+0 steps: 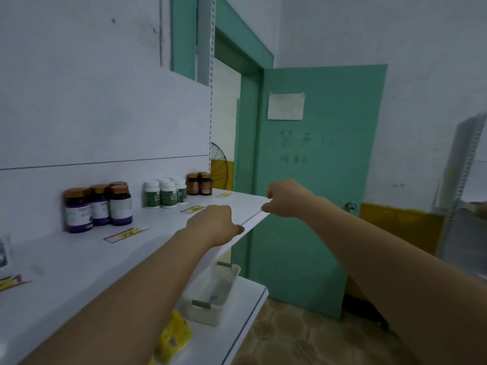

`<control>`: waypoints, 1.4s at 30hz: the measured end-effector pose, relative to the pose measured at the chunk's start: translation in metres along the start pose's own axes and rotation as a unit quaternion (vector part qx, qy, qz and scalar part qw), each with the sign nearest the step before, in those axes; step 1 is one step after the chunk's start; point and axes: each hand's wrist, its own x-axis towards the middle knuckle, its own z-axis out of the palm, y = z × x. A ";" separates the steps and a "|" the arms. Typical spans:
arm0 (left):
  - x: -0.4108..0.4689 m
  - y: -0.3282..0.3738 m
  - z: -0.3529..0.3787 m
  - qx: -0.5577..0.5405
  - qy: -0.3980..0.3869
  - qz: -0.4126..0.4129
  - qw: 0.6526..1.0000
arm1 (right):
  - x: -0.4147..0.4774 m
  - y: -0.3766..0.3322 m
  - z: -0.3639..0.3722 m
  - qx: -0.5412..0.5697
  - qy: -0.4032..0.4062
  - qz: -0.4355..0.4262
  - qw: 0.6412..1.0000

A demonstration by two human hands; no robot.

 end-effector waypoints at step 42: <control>0.023 -0.222 0.045 0.119 0.022 -0.510 0.852 | 0.209 -0.255 0.166 0.428 -0.039 -0.392 0.814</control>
